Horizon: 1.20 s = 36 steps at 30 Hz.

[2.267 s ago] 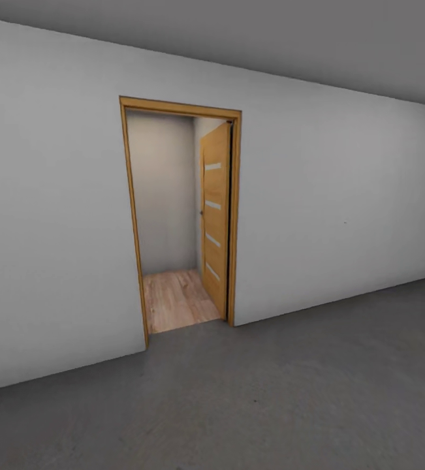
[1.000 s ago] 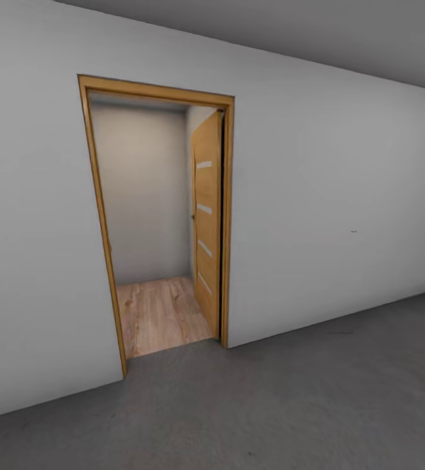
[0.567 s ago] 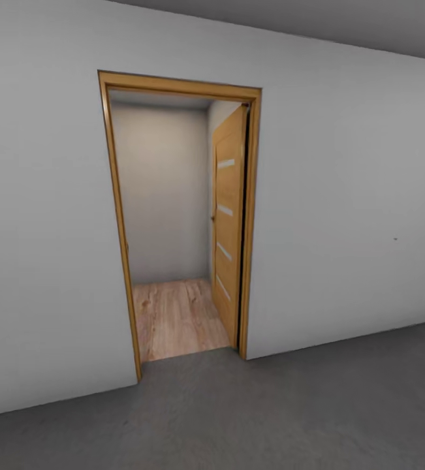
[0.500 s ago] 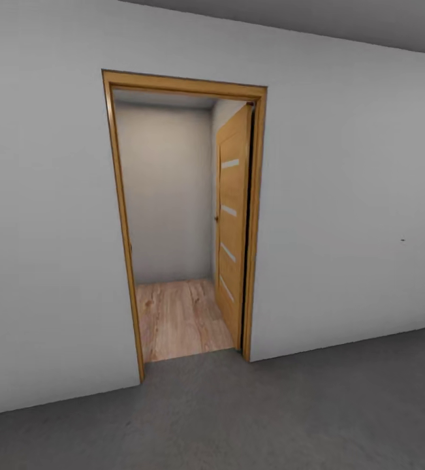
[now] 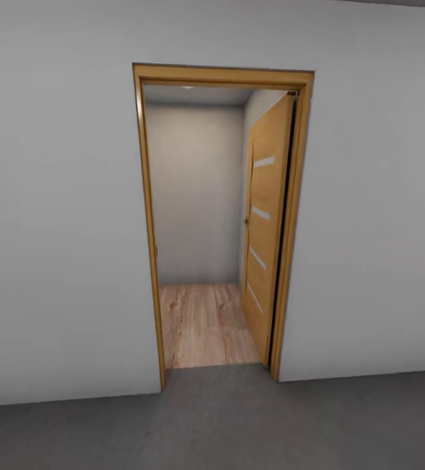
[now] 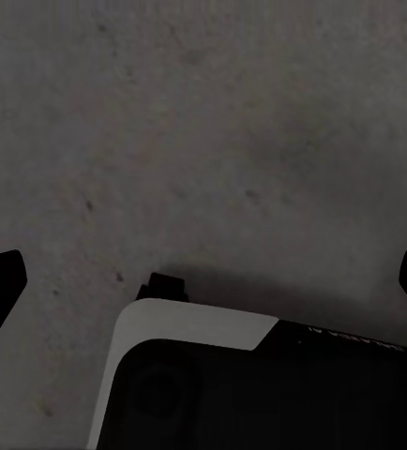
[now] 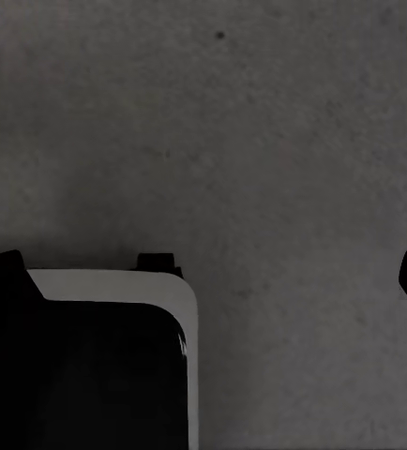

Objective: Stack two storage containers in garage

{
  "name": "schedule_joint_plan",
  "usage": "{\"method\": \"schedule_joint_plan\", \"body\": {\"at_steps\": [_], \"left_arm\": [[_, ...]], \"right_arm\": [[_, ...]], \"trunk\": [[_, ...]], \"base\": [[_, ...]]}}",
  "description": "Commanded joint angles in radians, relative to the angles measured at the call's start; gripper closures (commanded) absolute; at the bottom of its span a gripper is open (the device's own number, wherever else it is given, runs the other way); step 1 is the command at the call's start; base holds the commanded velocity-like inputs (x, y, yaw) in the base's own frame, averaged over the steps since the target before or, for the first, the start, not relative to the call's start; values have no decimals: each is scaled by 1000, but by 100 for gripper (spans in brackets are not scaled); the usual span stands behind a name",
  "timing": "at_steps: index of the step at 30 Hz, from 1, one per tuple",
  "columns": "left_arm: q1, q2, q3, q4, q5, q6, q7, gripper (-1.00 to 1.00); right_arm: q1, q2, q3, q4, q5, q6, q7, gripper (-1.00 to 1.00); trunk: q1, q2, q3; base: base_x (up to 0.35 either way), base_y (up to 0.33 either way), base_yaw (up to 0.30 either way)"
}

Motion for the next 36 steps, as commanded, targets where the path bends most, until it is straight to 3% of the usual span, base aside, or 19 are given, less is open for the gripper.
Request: {"method": "schedule_joint_plan", "body": {"at_steps": [1, 11, 36], "left_arm": [[-1, 0, -3, 1, 7, -3, -1, -100], [-1, 0, -3, 1, 6, -3, -1, -100], [-1, -2, -3, 1, 6, -3, -1, -100]], "right_arm": [[-2, 0, 8, 3, -9, -7, -1, -100], [-2, 1, 5, 3, -10, -8, -2, -100], [-1, -1, 7, 3, -8, -5, 1, -100]], "trunk": [[1, -1, -2], [1, -1, -2], [1, -1, -2]], "base": [[322, 0, 274], [322, 0, 238], [322, 0, 11]]}}
